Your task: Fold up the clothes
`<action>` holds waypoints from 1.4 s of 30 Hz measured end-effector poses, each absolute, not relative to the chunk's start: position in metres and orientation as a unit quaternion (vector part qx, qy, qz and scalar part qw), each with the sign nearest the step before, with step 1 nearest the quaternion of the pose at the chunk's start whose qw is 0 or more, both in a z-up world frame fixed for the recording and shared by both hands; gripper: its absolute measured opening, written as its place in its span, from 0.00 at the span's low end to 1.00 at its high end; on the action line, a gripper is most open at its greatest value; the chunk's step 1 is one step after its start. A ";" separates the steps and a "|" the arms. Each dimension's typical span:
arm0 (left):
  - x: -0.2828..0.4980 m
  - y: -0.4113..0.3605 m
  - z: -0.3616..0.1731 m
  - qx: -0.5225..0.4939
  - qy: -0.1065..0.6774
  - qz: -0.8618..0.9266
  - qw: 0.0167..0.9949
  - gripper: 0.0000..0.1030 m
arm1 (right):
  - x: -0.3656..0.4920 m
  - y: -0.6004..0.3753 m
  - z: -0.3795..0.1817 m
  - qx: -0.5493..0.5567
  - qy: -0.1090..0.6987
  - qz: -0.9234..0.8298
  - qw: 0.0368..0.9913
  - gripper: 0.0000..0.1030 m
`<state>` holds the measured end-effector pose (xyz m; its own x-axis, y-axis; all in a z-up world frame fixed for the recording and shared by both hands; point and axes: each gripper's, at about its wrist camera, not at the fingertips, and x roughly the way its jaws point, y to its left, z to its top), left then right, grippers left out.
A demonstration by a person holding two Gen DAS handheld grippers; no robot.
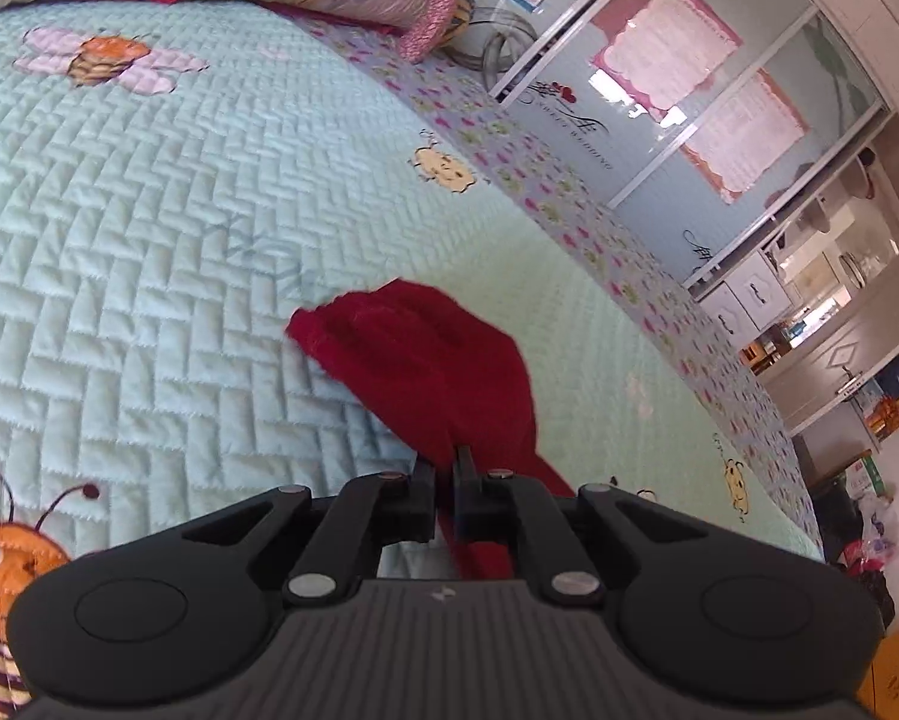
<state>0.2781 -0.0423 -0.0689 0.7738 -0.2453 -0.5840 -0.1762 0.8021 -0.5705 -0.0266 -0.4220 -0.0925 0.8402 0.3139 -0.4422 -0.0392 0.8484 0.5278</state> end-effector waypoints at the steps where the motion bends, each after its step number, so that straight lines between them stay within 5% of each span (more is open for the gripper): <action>1: 0.275 -0.040 -0.073 -0.313 0.339 -0.013 0.887 0.04 | -0.025 -0.420 -0.086 0.243 0.277 0.105 0.924 0.85; 6: 0.260 -0.028 -0.081 -0.316 0.339 0.002 0.886 0.04 | -0.032 -0.411 -0.041 0.086 0.257 0.089 0.958 0.85; 15: 0.255 -0.024 -0.071 -0.311 0.332 0.003 0.891 0.07 | -0.052 -0.451 -0.069 0.171 0.267 0.038 0.948 0.86; 17: 0.251 -0.011 -0.078 -0.344 0.328 0.023 0.880 0.14 | -0.055 -0.451 -0.085 0.171 0.272 0.041 0.946 0.86; 19: 0.245 0.005 -0.087 -0.381 0.322 0.046 0.866 0.41 | -0.059 -0.453 -0.098 0.178 0.259 0.043 0.948 0.86; 30: 0.240 0.047 -0.098 -0.456 0.270 0.077 0.845 0.54 | -0.053 -0.460 -0.104 0.219 0.246 0.060 0.942 0.89; 41: 0.308 0.012 -0.097 -0.360 0.309 0.031 0.880 0.56 | -0.055 -0.461 -0.107 0.219 0.244 0.060 0.943 0.89; 42: 0.313 0.010 -0.097 -0.351 0.315 0.026 0.881 0.47 | -0.055 -0.460 -0.107 0.218 0.244 0.059 0.943 0.89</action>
<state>0.3130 0.0096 -0.0968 0.8002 -0.1759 -0.5734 -0.2662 0.7525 -0.6024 -0.0548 -0.4605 -0.1068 0.8741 0.2183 -0.4339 -0.0059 0.8980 0.4399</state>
